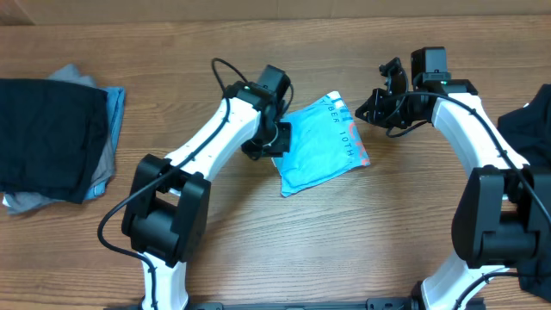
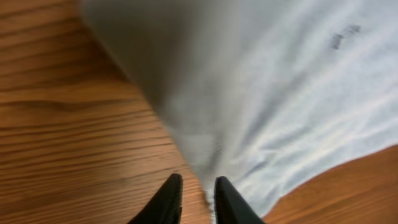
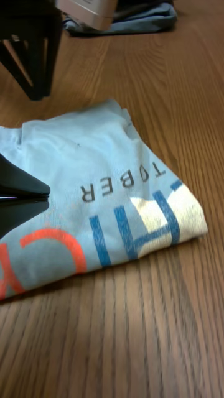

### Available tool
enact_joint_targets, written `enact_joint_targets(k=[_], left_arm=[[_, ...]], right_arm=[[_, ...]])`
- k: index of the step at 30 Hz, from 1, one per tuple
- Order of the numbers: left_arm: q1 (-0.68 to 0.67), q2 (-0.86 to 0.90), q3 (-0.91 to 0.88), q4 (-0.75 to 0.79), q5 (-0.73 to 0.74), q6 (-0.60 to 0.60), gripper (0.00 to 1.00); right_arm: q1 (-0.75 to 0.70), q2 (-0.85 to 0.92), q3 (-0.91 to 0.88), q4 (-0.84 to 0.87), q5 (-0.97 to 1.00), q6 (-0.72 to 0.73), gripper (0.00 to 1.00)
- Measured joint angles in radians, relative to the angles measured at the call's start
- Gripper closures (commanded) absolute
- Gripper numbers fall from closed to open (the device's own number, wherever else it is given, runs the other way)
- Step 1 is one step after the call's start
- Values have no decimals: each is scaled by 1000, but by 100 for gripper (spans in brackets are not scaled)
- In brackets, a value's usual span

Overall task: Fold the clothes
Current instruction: 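Hold the bundle with both grippers and adjust its edges, then lift the light-blue bundle with both grippers and release the right gripper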

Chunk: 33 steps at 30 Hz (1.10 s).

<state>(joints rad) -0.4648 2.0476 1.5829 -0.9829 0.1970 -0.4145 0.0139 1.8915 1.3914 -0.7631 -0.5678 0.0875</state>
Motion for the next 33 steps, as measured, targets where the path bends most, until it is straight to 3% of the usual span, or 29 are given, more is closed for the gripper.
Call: enact_joint_targets(k=[2,7,23,33], left_arm=[[8,0,0,-2,-4,-24,38],[26,0,-7,-4,-15,-47,2],[26,79,-50,113,80,-55,0],[25,82,-50,133,111,-55,0]], right_arm=[[10,0,0,-3,1,-3,96],[40,0,0,-5,8,-7,96],[84,8,0,23,117,-10,96],[87,175,0,42,60,-38,96]])
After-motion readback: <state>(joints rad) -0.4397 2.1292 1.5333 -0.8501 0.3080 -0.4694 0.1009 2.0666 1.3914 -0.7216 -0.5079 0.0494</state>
